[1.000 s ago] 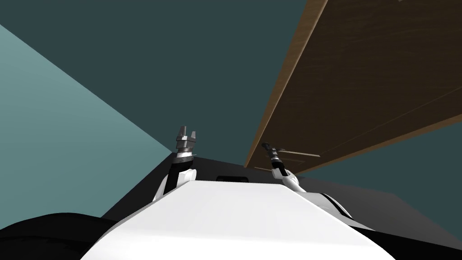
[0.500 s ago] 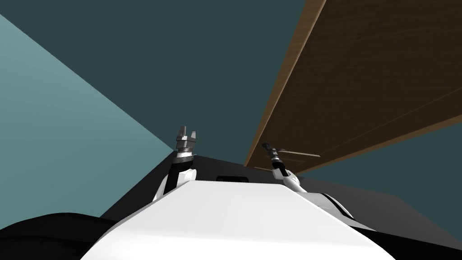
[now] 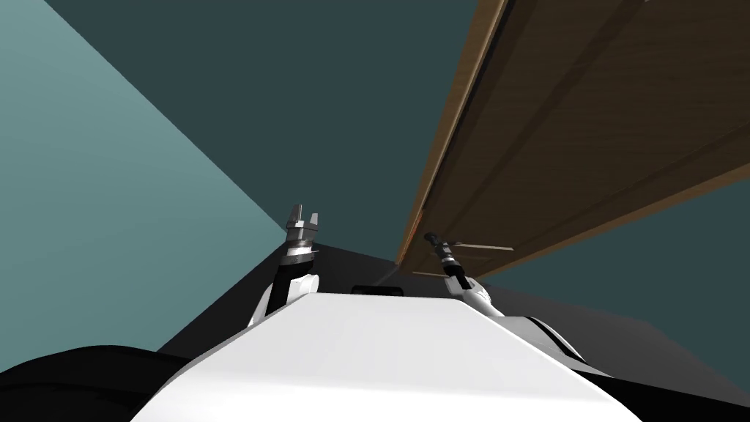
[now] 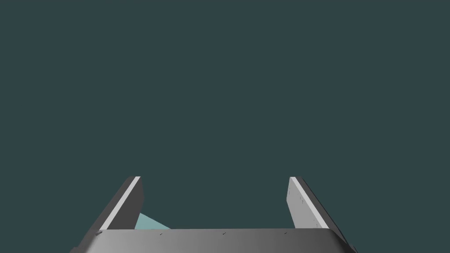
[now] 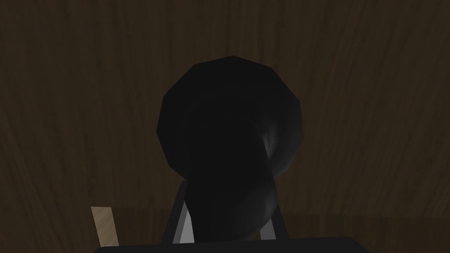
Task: Pull the door open
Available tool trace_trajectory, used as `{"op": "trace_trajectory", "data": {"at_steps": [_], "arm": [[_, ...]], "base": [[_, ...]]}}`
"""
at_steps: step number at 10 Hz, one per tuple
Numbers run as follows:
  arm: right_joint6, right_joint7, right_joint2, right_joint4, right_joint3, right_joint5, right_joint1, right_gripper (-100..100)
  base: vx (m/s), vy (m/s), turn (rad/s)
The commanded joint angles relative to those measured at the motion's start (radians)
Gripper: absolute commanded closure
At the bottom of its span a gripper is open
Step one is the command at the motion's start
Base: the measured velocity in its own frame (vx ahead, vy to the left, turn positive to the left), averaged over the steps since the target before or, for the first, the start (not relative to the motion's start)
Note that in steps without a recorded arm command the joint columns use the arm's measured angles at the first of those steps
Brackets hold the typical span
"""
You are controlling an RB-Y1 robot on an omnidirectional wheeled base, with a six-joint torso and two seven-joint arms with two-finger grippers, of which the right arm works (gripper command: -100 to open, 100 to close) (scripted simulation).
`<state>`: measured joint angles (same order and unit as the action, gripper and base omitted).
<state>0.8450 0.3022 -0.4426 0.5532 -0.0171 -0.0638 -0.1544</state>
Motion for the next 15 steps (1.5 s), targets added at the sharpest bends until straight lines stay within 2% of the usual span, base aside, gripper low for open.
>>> {"op": "trace_trajectory", "data": {"at_steps": [1, 4, 5, 6, 12, 13, 14, 15], "arm": [[0.017, 0.021, -0.014, 0.006, -0.017, 0.009, 0.01, 100], [0.038, 0.052, -0.033, 0.011, -0.043, 0.023, 0.023, 100], [0.031, 0.046, -0.026, 0.011, -0.039, 0.021, 0.02, 100], [0.061, 0.069, -0.043, 0.013, -0.056, 0.029, 0.04, 100], [0.14, 0.122, -0.089, 0.017, -0.096, 0.049, 0.083, 100], [0.162, 0.137, -0.102, 0.018, -0.107, 0.055, 0.096, 100], [0.173, 0.145, -0.108, 0.019, -0.113, 0.058, 0.102, 100], [0.159, 0.139, -0.1, 0.025, -0.111, 0.056, 0.1, 100]], "base": [[-0.198, -0.069, 0.091], [-0.179, -0.062, 0.076], [-0.079, -0.023, 0.019], [-0.146, -0.065, 0.133], [-0.178, -0.073, 0.091], [-0.172, -0.091, 0.106], [-0.191, -0.087, 0.094], [-0.082, -0.029, 0.02]]}}
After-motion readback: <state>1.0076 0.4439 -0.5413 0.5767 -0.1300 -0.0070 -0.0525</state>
